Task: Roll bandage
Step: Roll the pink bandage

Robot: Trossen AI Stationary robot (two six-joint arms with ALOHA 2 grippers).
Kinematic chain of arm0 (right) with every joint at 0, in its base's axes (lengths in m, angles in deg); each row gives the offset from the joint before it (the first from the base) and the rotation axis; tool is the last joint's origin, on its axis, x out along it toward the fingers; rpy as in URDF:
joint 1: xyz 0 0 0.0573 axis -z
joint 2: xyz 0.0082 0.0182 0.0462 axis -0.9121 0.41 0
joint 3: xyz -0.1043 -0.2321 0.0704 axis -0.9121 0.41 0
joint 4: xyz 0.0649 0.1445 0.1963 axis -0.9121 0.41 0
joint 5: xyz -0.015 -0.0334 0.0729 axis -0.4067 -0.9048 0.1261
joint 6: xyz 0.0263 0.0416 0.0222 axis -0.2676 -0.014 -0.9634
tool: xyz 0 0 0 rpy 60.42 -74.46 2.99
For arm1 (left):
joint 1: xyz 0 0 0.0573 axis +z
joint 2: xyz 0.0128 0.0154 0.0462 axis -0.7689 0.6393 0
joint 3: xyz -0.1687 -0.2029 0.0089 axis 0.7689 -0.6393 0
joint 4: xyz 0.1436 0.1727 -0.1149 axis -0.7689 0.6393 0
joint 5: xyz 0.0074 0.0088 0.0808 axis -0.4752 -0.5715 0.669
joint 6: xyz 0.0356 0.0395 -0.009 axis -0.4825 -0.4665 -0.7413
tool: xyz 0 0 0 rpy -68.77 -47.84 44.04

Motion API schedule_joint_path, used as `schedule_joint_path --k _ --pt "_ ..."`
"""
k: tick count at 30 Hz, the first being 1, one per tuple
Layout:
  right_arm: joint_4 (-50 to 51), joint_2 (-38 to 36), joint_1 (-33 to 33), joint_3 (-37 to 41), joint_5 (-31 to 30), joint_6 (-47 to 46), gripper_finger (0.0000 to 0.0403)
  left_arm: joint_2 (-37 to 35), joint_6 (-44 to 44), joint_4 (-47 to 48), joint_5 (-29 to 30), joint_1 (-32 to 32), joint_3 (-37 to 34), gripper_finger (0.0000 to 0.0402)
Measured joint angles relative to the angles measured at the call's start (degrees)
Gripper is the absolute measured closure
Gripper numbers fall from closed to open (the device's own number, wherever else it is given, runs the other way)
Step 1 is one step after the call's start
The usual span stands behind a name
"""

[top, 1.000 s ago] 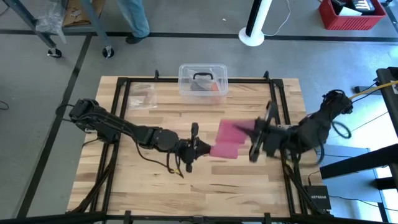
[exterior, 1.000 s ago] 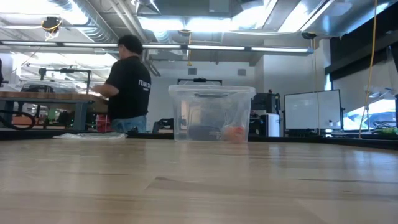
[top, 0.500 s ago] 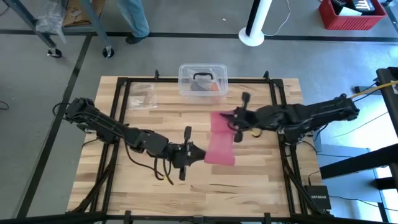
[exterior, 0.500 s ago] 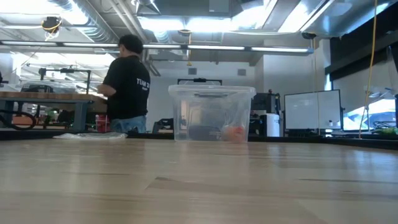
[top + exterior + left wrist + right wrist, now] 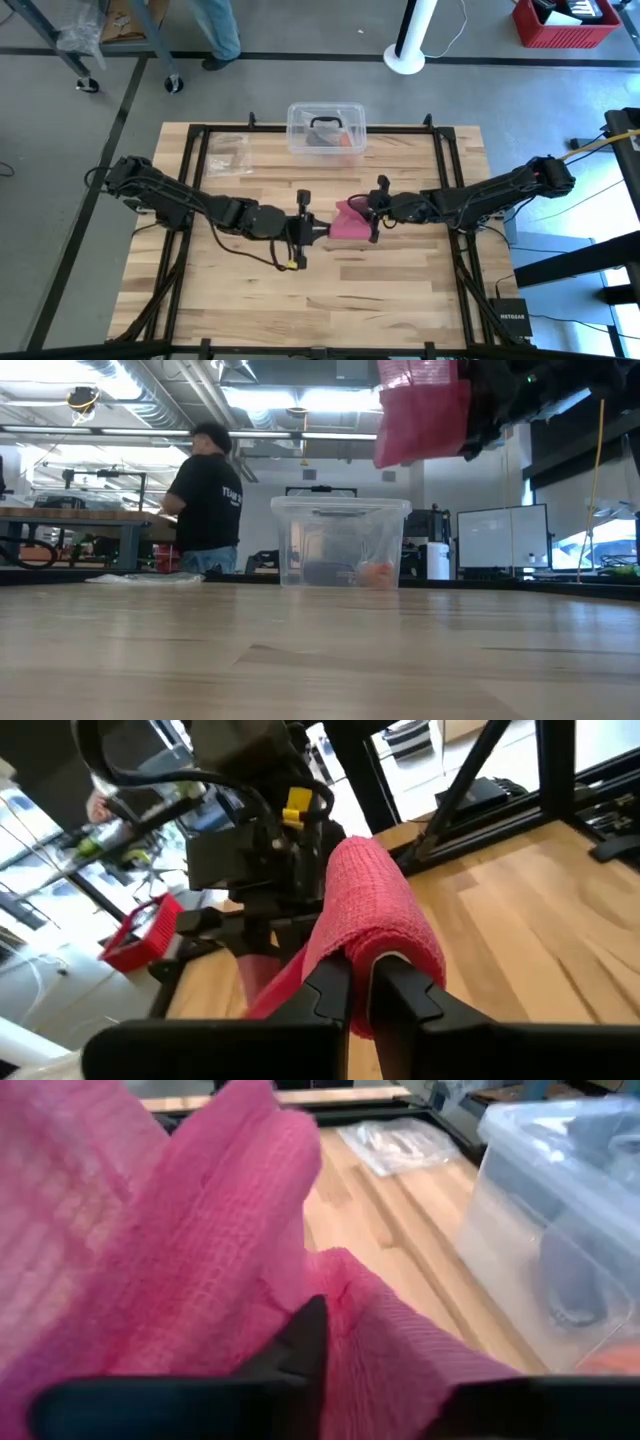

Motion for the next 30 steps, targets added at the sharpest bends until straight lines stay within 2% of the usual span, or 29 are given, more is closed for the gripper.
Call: schedule_joint_path --k 6,11,15,17,20,25,30 --pt "2.7 -2.3 0.0 -1.8 0.6 -1.0 0.0207 0.0 1.8 1.6 0.3 0.2 -0.1 0.0389" --pt "14.5 -6.2 0.0 -7.2 2.9 -3.9 0.0165 0.0 3.6 3.8 0.5 0.1 -0.1 0.0389" --pt "24.4 -8.5 0.0 -11.2 8.0 -9.2 0.0158 0.0 6.2 7.2 0.5 0.1 -0.1 0.0389" --pt "25.8 -9.3 -0.1 -12.5 9.0 -11.2 0.0158 0.0 7.4 8.3 0.6 0.1 -0.1 0.0389" --pt "25.9 -10.5 -0.1 -13.1 8.5 -13.6 0.0159 0.0 7.8 8.9 0.6 0.1 -0.1 0.0389" --pt "23.8 -10.8 -0.1 -13.1 4.4 -16.1 0.0159 0.0 8.0 9.4 0.6 0.1 -0.1 0.0389" --pt "19.5 -10.7 -0.1 -13.1 5.5 -18.5 0.016 0.0 9.0 11.1 0.6 0.2 -0.1 0.0389"
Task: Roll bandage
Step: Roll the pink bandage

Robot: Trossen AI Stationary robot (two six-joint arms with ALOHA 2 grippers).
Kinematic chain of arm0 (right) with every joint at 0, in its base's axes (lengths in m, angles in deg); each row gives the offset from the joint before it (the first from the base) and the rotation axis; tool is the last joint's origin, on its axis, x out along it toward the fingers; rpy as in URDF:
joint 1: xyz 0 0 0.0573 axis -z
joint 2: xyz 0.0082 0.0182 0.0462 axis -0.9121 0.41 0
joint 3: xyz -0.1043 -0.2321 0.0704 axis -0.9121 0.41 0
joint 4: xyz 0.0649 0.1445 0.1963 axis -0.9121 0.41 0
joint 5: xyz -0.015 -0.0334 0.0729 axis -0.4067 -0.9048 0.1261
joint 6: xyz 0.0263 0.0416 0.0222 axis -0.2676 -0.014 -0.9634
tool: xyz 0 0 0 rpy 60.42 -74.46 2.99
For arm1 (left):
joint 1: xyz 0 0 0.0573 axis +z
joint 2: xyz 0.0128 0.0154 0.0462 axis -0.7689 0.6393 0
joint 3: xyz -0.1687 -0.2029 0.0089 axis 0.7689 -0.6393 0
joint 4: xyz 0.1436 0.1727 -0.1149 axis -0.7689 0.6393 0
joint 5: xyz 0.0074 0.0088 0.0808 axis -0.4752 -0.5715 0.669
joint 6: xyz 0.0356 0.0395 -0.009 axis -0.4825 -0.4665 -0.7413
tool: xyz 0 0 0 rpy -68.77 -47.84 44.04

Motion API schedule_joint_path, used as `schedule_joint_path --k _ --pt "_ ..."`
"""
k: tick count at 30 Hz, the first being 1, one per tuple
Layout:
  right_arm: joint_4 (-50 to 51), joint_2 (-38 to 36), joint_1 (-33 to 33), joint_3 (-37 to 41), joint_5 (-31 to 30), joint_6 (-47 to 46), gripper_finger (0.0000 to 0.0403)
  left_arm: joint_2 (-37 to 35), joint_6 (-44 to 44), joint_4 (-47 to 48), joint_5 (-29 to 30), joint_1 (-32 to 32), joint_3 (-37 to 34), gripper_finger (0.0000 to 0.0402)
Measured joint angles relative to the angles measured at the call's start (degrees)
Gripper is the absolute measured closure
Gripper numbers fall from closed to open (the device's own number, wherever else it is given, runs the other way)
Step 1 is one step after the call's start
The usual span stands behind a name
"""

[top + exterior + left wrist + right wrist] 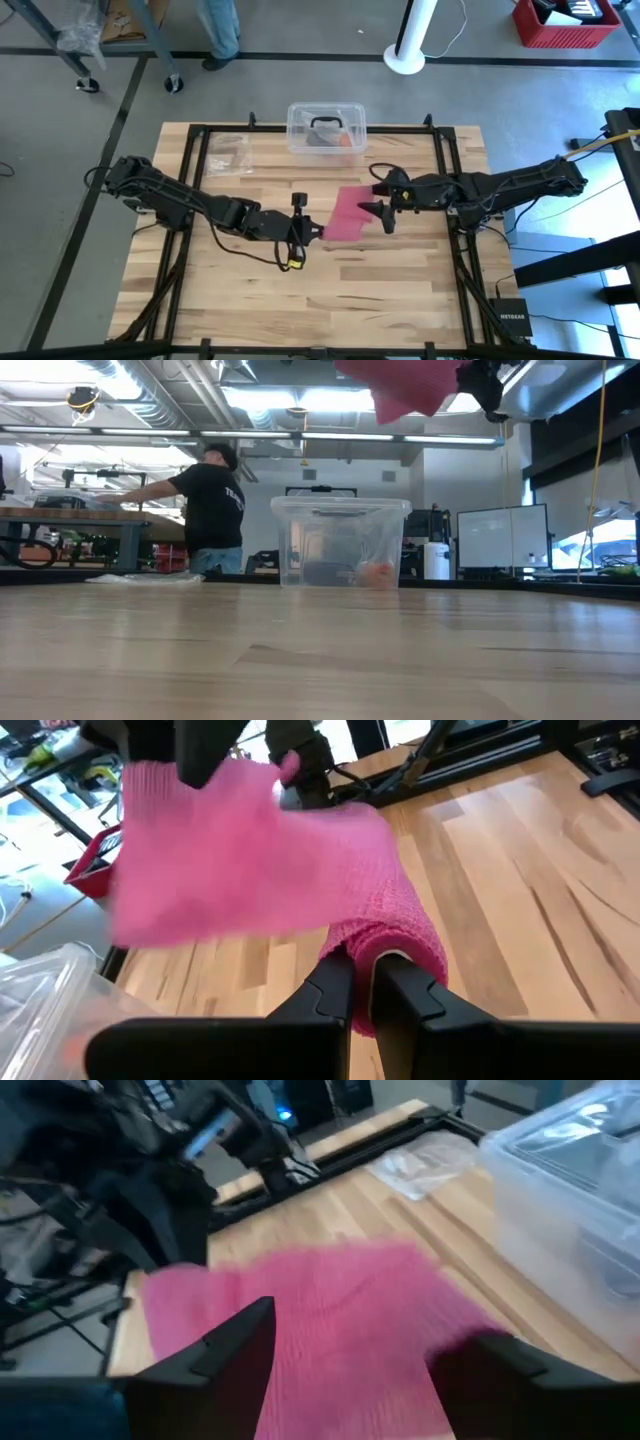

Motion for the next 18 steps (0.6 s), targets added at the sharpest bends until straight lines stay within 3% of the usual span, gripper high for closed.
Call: schedule_joint_path --k 4,9,12,15,18 --pt "-3.1 -1.1 0.0 -0.3 -0.5 0.0 0.016 0.0 0.3 0.4 0.0 0.0 0.0 0.0389" --pt "-2.0 -1.2 0.0 -2.5 -5.6 1.8 0.016 0.0 0.9 0.4 0.0 -0.1 0.0 0.0389" --pt "-1.8 -1.1 0.0 -3.1 -2.9 0.3 0.016 0.0 1.1 0.5 0.0 -0.1 0.0 0.0389" --pt "-8.7 -1.1 -0.1 -3.2 1.2 -10.5 0.016 0.0 0.9 0.6 0.0 -0.1 0.0 0.0389" --pt "-10.9 -0.8 0.0 -3.5 3.8 -9.6 0.016 0.0 1.4 0.6 -0.7 -0.1 0.0 0.0389"
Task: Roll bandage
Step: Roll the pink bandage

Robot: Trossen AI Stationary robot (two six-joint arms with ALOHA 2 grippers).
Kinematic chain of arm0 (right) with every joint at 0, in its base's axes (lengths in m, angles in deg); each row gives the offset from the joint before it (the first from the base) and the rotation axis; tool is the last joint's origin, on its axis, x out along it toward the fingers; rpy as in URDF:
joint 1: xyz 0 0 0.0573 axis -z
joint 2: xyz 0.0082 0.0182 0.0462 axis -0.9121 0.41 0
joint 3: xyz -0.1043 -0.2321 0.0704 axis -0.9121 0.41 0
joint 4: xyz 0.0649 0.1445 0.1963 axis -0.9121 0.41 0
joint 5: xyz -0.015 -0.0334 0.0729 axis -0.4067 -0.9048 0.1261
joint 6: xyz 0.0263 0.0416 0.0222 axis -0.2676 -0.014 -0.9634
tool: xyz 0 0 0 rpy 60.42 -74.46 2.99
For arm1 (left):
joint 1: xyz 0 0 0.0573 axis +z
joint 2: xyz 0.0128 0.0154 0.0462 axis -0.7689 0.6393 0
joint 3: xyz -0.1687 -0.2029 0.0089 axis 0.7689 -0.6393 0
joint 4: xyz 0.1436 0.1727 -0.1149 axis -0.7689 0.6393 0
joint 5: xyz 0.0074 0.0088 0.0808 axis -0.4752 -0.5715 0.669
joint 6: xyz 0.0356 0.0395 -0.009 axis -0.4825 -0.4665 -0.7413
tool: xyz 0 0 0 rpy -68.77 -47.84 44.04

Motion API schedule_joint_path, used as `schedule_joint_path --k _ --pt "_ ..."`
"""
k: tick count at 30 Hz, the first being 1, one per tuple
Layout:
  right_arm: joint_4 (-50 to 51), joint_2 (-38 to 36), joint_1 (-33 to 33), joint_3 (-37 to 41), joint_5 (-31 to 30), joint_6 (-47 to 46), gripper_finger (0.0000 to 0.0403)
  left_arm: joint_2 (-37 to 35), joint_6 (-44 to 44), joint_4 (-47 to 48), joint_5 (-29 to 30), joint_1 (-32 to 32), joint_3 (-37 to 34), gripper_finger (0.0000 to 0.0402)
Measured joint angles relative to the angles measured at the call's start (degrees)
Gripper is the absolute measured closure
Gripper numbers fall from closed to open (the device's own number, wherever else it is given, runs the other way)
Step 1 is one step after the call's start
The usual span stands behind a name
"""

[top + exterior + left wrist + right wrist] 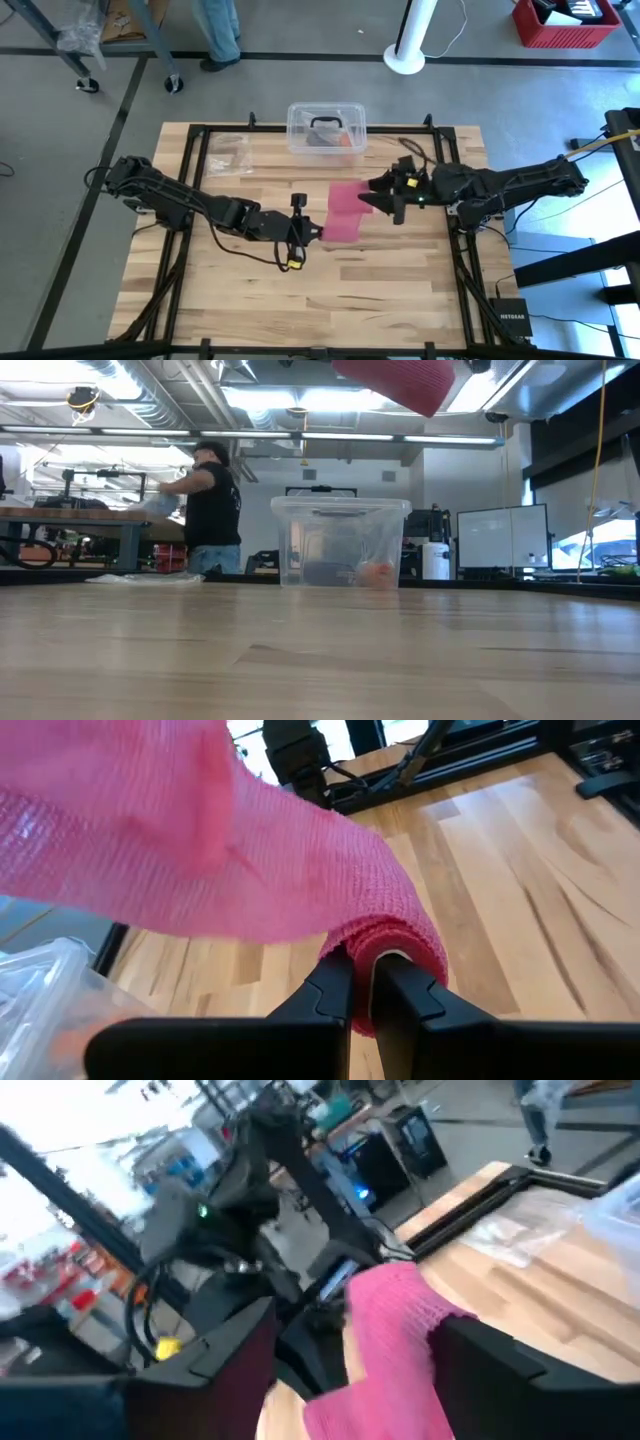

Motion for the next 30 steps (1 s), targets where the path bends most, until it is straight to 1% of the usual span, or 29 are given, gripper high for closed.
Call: schedule_joint_path --k 1,5,7,9,10,13,15,17,19,22,24,26,28,30 --pt "1.2 0.1 0.0 0.1 -0.4 0.0 0.016 0.0 0.2 0.0 -0.6 0.0 0.0 0.0389" --pt "9.1 0.1 0.2 0.1 -5.4 -0.2 0.016 0.0 0.3 0.0 -1.2 0.0 0.0 0.0389" --pt "17.2 -0.1 1.7 0.2 -4.2 0.4 0.016 0.0 0.4 0.1 -1.3 0.0 0.0 0.0389" --pt "24.1 -0.5 4.0 0.3 -1.9 -2.4 0.016 0.0 0.4 0.2 -1.3 0.0 0.0 0.0389" --pt "25.6 -0.8 5.1 0.3 -2.2 -4.0 0.016 0.0 0.4 0.2 -1.3 0.0 0.0 0.0389" --pt "26.1 -1.3 6.9 0.3 -5.3 -6.0 0.016 0.0 0.9 0.8 -1.3 0.2 0.0 0.0389" --pt "25.1 -1.3 7.2 0.3 -3.8 -5.8 0.016 0.0 2.8 2.5 -2.6 0.6 0.0 0.0389" --pt "25.0 -1.3 7.1 0.3 -2.1 -5.2 0.016 0.0 7.6 5.6 -6.1 1.6 0.0 0.0389" --pt "25.0 -1.3 7.1 0.3 -1.4 -4.4 0.016 0.0 13.7 9.0 -11.4 3.2 0.0 0.0389" --pt "25.7 -1.3 7.1 0.3 -1.2 -3.3 0.016 0.0 19.3 10.1 -17.7 5.1 -0.1 0.0389" --pt "25.6 -1.3 7.1 0.3 -1.7 -1.6 0.016 0.0 20.4 9.2 -20.6 5.4 -0.1 0.0389" --pt "25.6 -1.3 7.1 0.3 -1.7 0.0 0.016 0.0 19.9 6.4 -23.1 4.8 -0.1 0.0389" --pt "25.5 -1.3 7.1 0.3 -1.1 1.7 0.016 -0.5 17.9 3.6 -23.7 4.1 -0.1 0.0389" --pt "25.7 -1.6 7.1 0.3 0.9 3.2 0.016 -1.4 16.3 0.3 -23.4 3.7 0.0 0.0389"
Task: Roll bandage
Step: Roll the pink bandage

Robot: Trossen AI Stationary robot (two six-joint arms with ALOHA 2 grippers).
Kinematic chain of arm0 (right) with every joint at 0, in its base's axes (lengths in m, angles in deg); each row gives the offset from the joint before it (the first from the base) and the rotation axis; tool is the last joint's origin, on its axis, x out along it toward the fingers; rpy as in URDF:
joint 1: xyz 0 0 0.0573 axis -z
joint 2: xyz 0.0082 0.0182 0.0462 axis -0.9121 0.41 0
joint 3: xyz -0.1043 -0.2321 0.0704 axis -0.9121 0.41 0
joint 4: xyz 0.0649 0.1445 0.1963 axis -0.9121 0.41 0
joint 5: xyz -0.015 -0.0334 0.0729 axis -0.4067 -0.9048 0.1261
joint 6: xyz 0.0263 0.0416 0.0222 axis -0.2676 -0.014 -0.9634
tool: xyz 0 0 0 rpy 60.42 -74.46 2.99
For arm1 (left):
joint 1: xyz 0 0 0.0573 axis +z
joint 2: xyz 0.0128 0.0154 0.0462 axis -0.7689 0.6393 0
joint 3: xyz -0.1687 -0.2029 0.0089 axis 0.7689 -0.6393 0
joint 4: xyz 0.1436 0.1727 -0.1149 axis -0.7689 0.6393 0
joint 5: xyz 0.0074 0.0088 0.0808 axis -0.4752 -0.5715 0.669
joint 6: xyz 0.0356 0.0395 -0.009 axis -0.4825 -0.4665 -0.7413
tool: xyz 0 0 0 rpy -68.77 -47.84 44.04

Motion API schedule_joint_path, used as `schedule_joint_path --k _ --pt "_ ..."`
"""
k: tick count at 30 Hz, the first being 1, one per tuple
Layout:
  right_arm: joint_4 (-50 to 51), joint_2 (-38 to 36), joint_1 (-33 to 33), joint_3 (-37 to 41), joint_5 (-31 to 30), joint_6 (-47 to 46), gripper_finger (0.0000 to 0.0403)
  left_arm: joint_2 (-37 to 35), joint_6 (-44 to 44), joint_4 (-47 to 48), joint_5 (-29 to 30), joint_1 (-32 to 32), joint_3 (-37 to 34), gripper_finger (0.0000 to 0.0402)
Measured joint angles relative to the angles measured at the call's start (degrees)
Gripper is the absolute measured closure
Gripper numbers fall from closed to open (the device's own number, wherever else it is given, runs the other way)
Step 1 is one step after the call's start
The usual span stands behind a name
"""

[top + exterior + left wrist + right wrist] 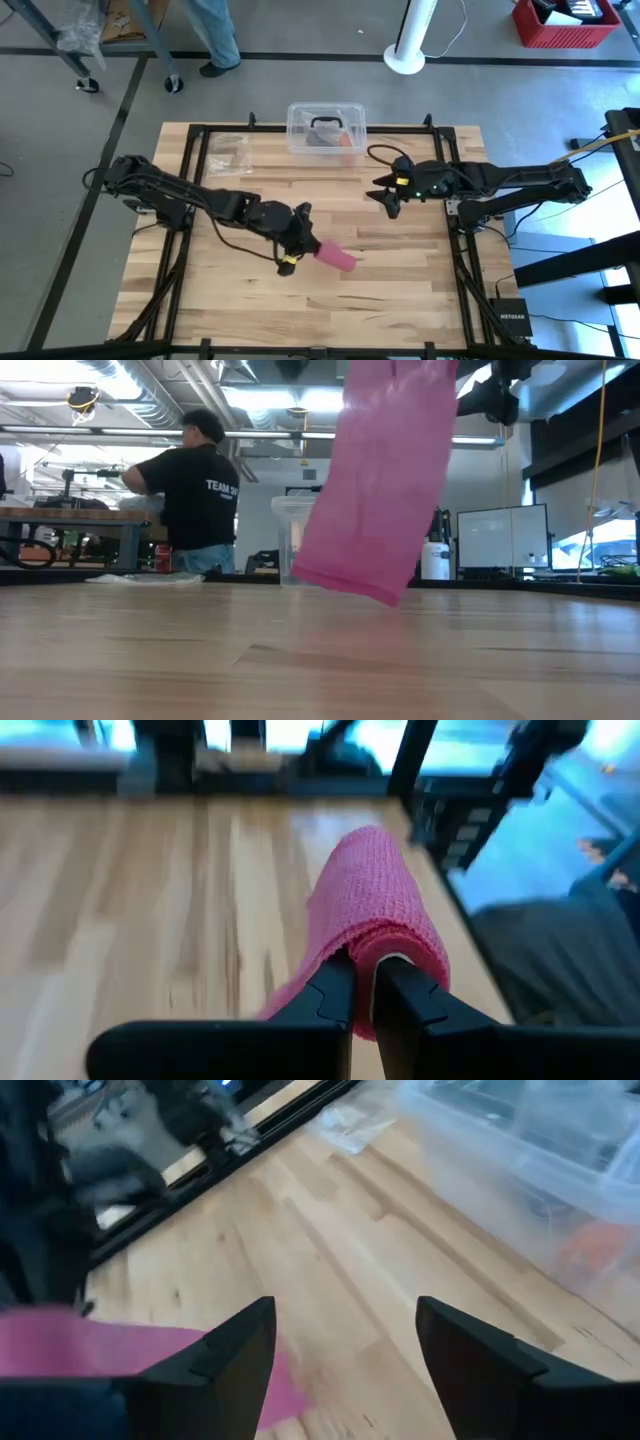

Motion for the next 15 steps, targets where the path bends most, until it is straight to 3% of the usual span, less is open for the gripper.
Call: schedule_joint_path --k 6,10,15 --pt "1.3 -3.5 -2.7 -0.1 6.2 7.4 0.016 -2.5 -5.2 -9.1 9.7 -0.1 0.0 0.0389" --pt "1.3 -7.8 -8.0 -0.1 2.5 10.8 0.016 -4.0 -9.1 -16.1 13.5 0.9 0.1 0.0389" --pt "2.3 -9.0 -11.0 -0.1 -0.8 10.7 0.016 -4.2 -12.1 -22.7 13.9 2.1 0.1 0.0389"
